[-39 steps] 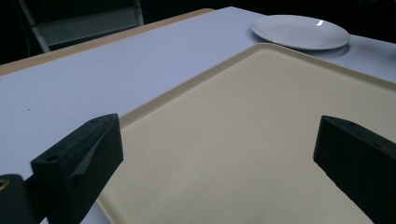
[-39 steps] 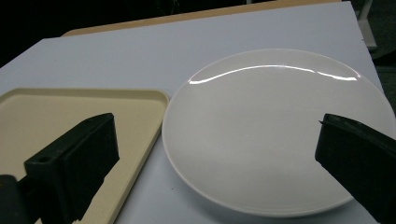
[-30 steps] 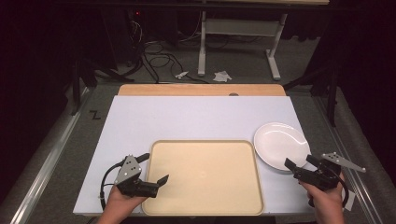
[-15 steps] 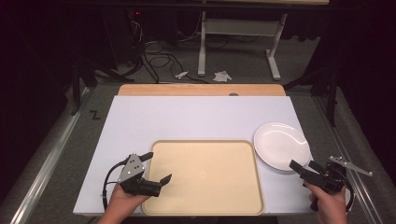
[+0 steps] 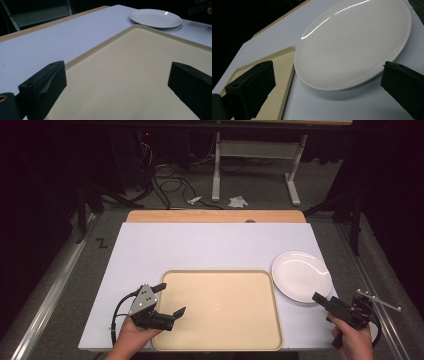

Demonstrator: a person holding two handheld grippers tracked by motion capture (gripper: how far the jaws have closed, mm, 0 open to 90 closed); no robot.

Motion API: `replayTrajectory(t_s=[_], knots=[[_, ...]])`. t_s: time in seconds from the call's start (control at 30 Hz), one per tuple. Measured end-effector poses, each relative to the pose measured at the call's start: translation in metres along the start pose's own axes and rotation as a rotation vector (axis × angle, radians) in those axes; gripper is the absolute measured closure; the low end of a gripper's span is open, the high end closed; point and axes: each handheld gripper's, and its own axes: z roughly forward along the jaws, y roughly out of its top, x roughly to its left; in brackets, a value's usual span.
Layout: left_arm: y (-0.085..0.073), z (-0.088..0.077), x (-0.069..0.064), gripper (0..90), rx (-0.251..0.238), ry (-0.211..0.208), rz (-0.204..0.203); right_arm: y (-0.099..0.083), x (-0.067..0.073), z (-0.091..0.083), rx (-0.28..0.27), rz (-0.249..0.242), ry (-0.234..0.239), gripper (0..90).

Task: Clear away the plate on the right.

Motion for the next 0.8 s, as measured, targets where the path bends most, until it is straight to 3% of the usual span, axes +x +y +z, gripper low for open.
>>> replayTrajectory(t_s=[0.43, 0.8], knots=[[-0.001, 0.002, -0.001, 2.8, 0.011, -0.007, 0.004, -0.003, -0.011, 0.005, 0.035, 0.144, 0.040, 0.3], [-0.002, 0.000, -0.001, 2.8, 0.014, -0.004, 0.003, -0.005, -0.016, 0.010, 0.050, 0.217, 0.043, 3.3]])
